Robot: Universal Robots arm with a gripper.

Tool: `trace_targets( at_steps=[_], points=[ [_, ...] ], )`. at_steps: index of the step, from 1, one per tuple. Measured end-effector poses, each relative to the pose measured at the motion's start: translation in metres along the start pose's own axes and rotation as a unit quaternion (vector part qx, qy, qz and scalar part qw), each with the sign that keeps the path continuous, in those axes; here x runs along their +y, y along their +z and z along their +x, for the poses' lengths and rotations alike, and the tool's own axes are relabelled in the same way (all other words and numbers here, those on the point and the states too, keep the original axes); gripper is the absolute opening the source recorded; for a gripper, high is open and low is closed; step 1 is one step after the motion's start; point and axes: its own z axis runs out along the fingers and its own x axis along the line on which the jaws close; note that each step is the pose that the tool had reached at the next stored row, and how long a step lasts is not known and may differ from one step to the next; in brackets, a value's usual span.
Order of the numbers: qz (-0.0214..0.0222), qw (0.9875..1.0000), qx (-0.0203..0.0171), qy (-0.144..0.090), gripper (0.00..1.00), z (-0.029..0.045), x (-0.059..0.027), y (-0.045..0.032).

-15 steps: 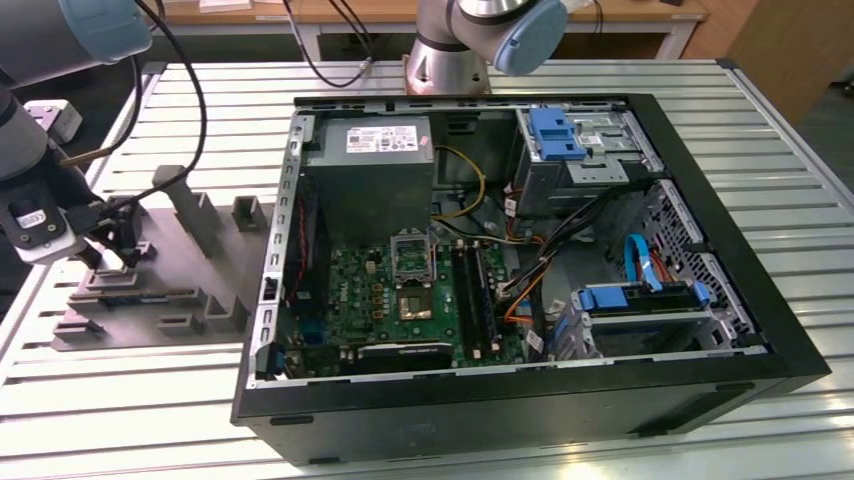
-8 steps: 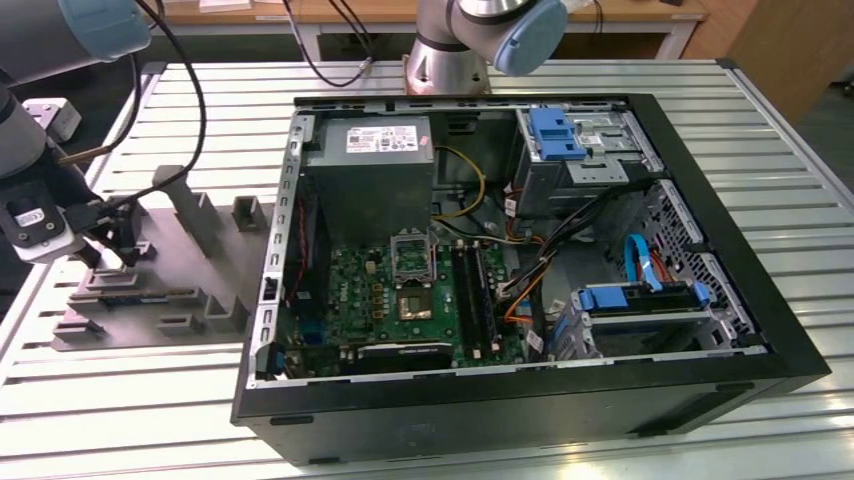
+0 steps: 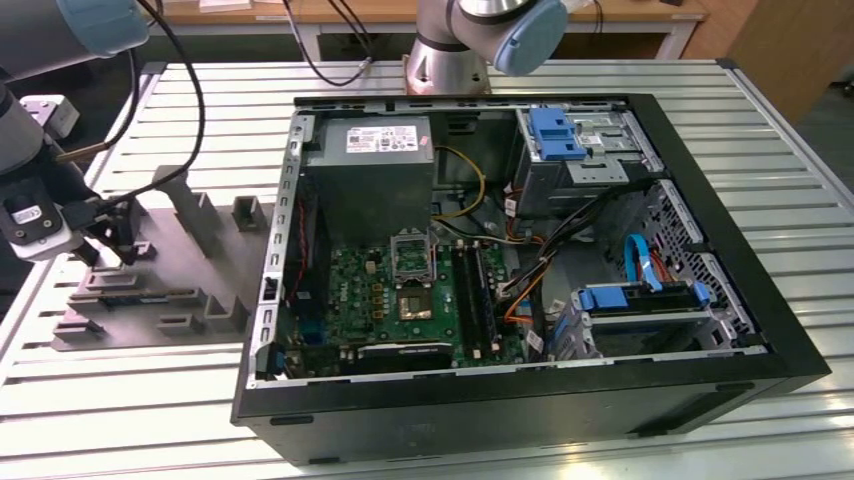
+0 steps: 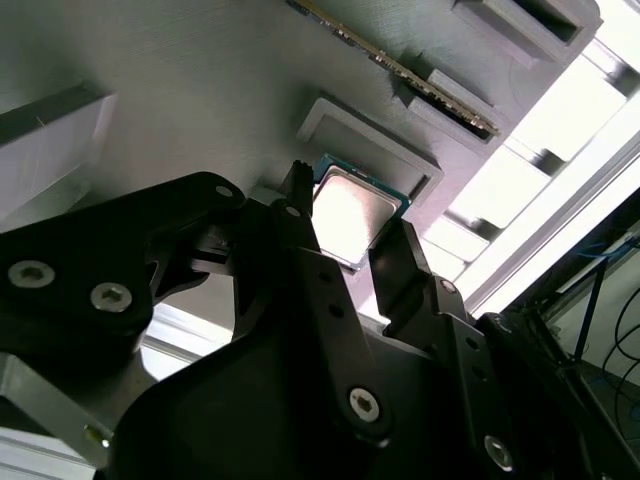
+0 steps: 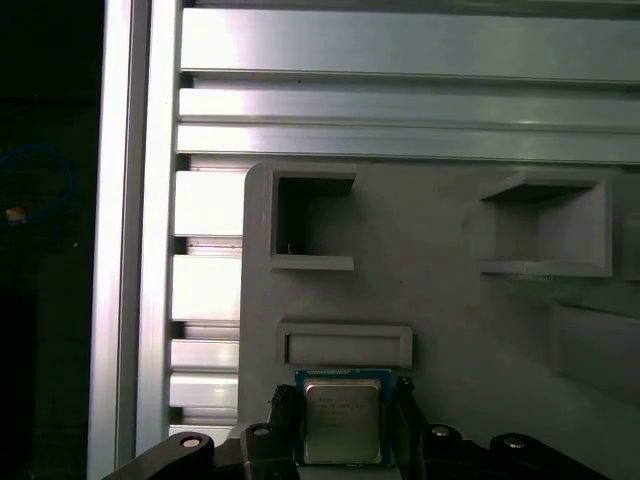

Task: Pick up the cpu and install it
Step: 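Pick up the cpu and move it towards the insertion slot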

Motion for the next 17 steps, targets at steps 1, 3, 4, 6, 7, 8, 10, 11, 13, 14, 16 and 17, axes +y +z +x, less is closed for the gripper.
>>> trace_targets(
  at_steps=[1, 3, 4, 6, 7, 8, 10, 11, 13, 14, 16, 17],
  points=[
    [0.0000, 1.0000, 0.0001, 0.000, 0.47, 0.0000, 0.0000, -0.0005],
    [0.0000, 1.0000, 0.0000, 0.000, 0.47, 0.0000, 0.0001, -0.0014],
    [0.0000, 1.0000, 0.0000, 0.000, 0.47, 0.0000, 0.0001, -0.0017],
    [0.0000, 1.0000, 0.0000, 0.000, 0.47, 0.0000, 0.0001, -0.0021],
    [0.0000, 1.0000, 0.0001, 0.000, 0.47, 0.0000, 0.0001, -0.0024],
    [0.0000, 1.0000, 0.0001, 0.000, 0.47, 0.0000, 0.0001, -0.0027],
    [0.0001, 1.0000, 0.0001, 0.000, 0.47, 0.0000, 0.0001, -0.0032],
    [0.0001, 1.0000, 0.0001, 0.000, 0.47, 0.0000, 0.0001, -0.0034],
    [0.0000, 1.0000, 0.0000, 0.000, 0.47, 0.0000, 0.0001, -0.0037],
    [0.0001, 1.0000, 0.0001, 0.000, 0.47, 0.0000, 0.0001, -0.0040],
    [0.0001, 1.0000, 0.0001, 0.000, 0.47, 0.0000, 0.0002, -0.0045],
    [0.0000, 1.0000, 0.0001, 0.000, 0.47, 0.0000, 0.0002, -0.0046]
  ],
)
